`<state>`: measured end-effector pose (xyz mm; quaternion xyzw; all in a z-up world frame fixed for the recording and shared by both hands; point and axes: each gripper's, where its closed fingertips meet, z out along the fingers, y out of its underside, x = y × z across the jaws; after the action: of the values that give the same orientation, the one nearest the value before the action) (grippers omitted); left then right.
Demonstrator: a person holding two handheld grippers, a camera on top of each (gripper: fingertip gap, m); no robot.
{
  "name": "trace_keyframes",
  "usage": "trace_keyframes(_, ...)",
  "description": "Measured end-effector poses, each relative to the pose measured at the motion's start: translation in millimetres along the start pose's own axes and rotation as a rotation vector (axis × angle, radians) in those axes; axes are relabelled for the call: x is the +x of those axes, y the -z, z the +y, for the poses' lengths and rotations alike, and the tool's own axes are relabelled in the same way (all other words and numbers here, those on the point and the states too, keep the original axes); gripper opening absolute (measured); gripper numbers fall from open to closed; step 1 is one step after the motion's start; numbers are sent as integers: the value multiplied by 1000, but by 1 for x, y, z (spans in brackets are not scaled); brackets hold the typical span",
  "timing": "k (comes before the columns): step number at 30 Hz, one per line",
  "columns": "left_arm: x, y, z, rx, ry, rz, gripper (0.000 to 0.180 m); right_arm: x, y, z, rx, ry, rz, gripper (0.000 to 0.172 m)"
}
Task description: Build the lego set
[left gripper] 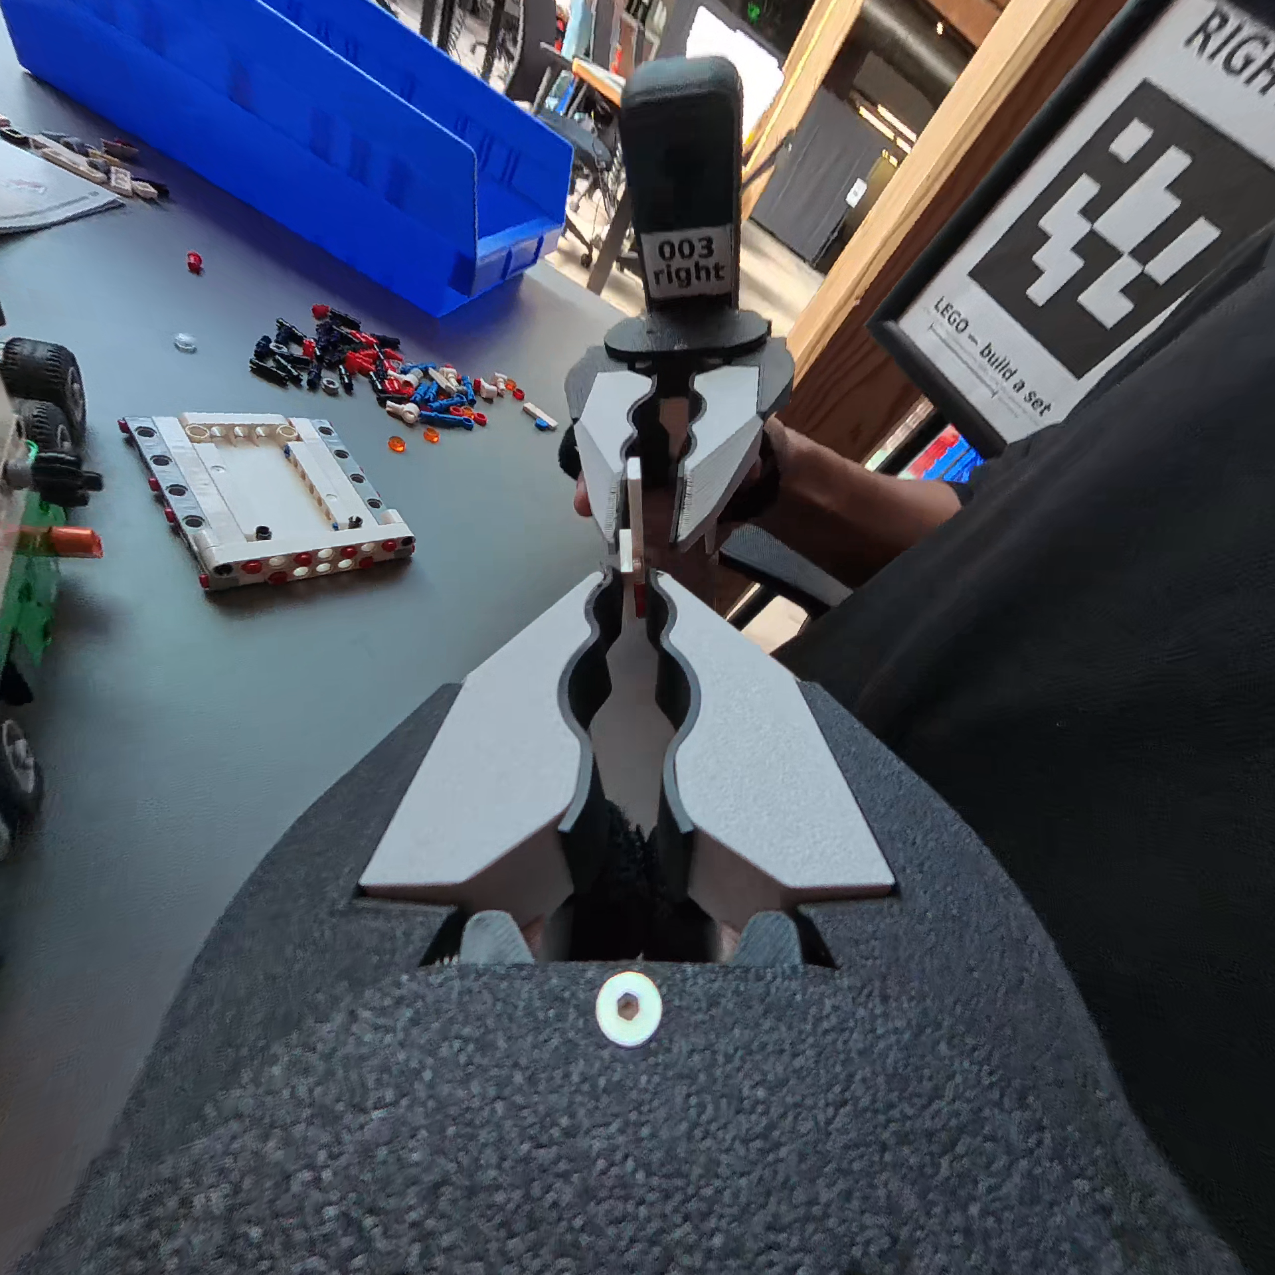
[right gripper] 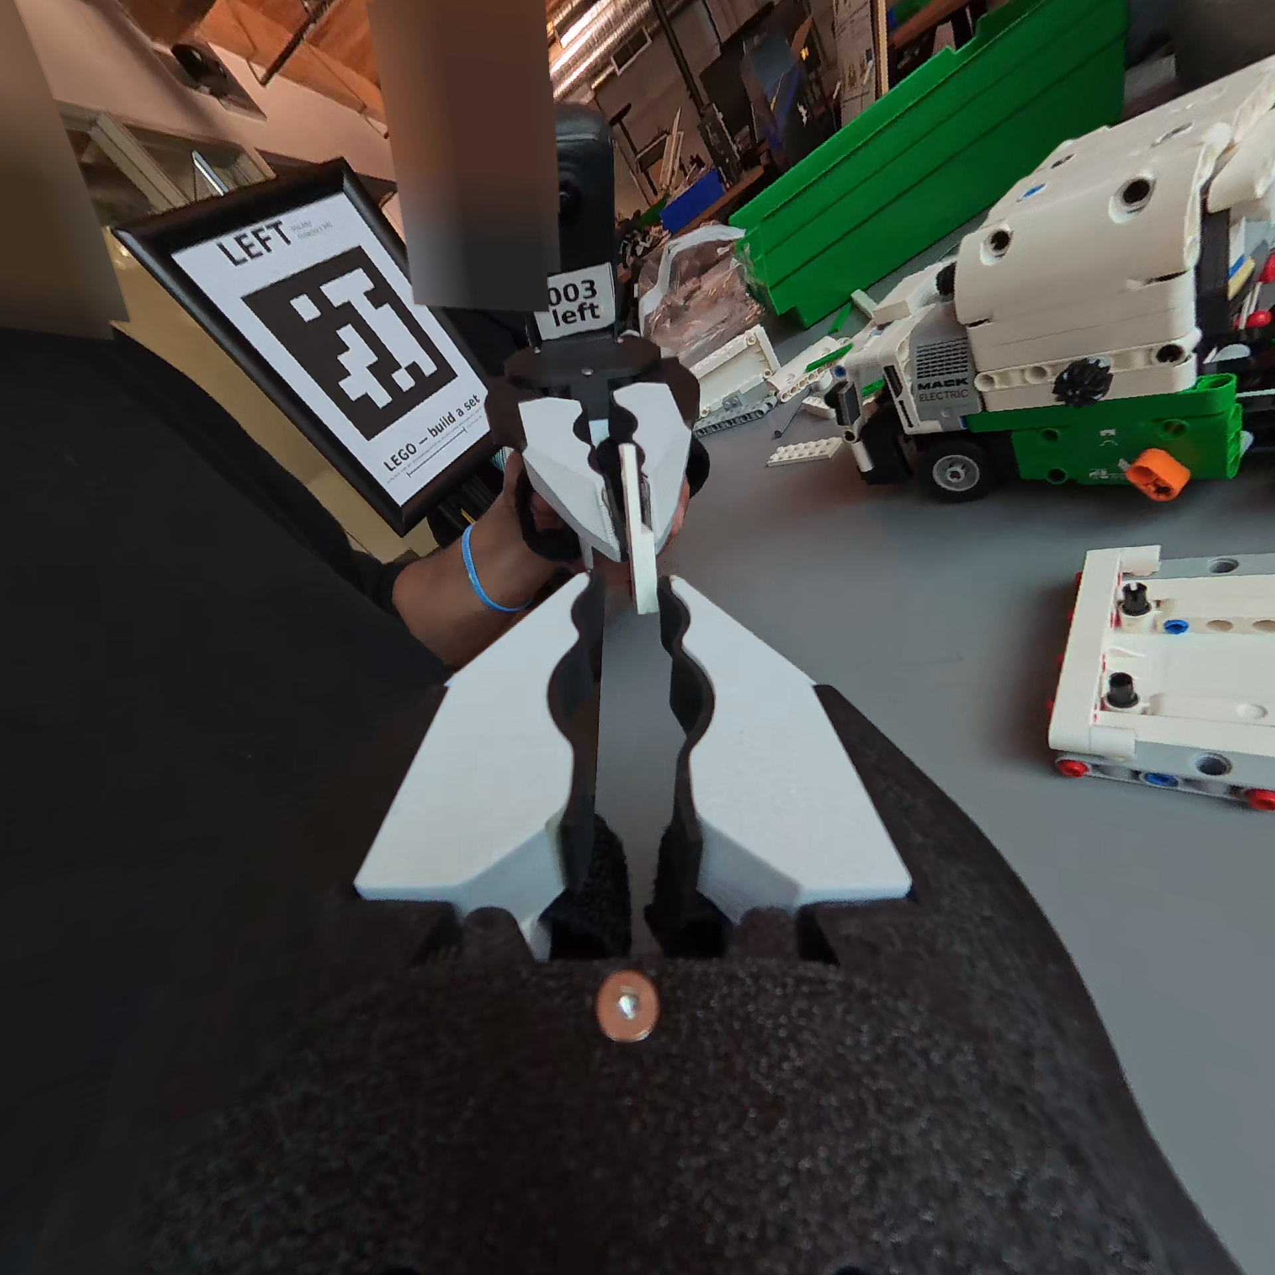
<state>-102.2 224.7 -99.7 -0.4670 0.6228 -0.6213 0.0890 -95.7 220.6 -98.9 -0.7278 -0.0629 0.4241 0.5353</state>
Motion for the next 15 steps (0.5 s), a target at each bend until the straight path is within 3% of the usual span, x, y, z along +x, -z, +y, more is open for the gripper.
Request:
trace_keyframes(4, 9, -3, 5, -100, -95, 16, 5, -4, -4, 5, -105, 87, -13, 15)
trace_keyframes(10, 7, -8, 9, -146, -112, -5, 5, -4, -6, 6, -133, 112, -20, 5)
trace_keyframes(15, -7, -10, 2, -104, -141, -168, 13, 7, -2, 1, -55, 113, 94, 5)
